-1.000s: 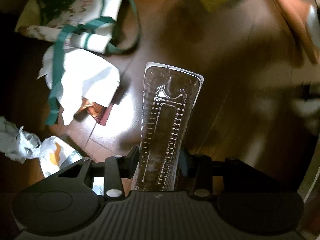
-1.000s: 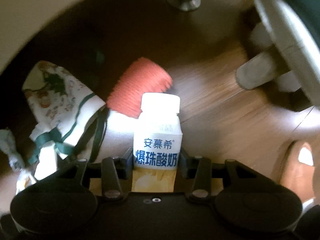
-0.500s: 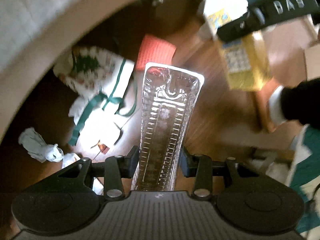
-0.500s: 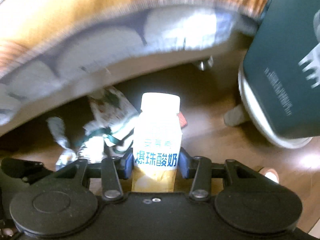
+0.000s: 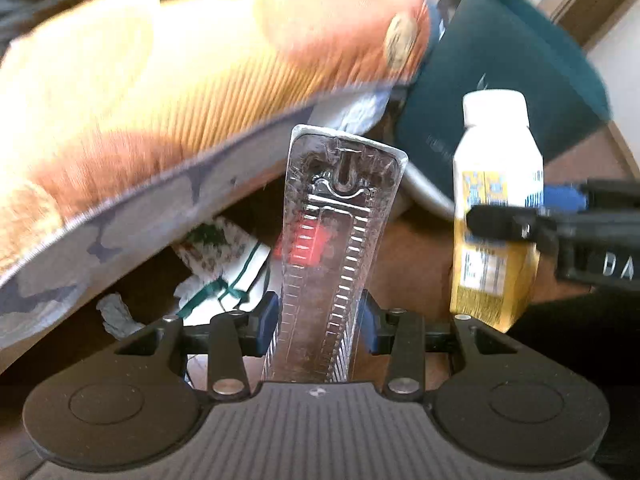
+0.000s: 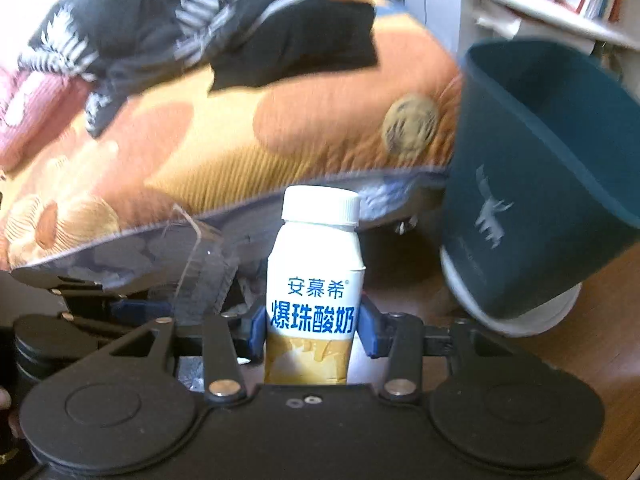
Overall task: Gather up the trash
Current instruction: 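Carry the tray with left tool while right tool carries the bottle over the wastebasket, then open both tools to drop the tray and bottle into the wastebasket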
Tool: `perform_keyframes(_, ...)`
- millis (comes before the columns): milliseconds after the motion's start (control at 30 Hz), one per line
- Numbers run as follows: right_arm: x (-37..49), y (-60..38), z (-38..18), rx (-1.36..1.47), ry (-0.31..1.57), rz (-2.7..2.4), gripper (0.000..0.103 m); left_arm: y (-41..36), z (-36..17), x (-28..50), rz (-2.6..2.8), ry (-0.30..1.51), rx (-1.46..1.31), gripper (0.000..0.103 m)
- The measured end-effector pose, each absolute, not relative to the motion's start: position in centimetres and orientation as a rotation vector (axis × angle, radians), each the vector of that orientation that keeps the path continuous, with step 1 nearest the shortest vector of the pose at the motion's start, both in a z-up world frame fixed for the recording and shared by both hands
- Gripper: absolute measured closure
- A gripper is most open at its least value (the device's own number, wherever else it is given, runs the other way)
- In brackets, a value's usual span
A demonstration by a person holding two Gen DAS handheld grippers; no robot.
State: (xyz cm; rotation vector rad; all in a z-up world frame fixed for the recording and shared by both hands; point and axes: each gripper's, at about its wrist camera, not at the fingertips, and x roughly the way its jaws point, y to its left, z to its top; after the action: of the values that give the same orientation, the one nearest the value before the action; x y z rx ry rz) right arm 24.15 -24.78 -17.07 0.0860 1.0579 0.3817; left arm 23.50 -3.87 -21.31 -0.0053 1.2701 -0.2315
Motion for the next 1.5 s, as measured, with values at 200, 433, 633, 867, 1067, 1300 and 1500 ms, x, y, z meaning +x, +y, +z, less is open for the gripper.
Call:
perform_keyframes(200,23.3,-29.0,-12.5,0.111,0.956,0.364,0.060,-7.7,-14.7,24.0,-0.213,1.167,-0.025,0.062)
perform_keyframes(433,24.2,-34.4,-8.4,0.145,0.828,0.320,0.060,-13.5,-8.3,26.8,-0.230,1.054,-0.008,0.062)
perform_keyframes(633,26.4,-39.0,-6.5,0.164,0.745,0.265,0.060,-18.1,-5.1,30.6,-0.276,1.022,-0.051,0.062)
perform_keyframes(867,30.2,-42.8,-7.3,0.206,0.755,0.206,0.060,-22.9,-4.5,34.8,-0.297,1.023,-0.070,0.062)
perform_keyframes(1067,33.5,-44.9,-9.6,0.208,0.800,0.161,0.060,-26.4,-5.9,38.5,-0.295,1.041,-0.036,0.062)
perform_keyframes(1300,36.1,-45.9,-12.8,0.172,0.850,0.135,0.060,-29.3,-9.5,42.6,-0.289,1.097,0.016,0.062)
perform_keyframes(1500,38.0,-46.0,-15.9,0.158,0.909,0.131,0.060,-31.1,-13.4,45.4,-0.296,1.149,0.054,0.062)
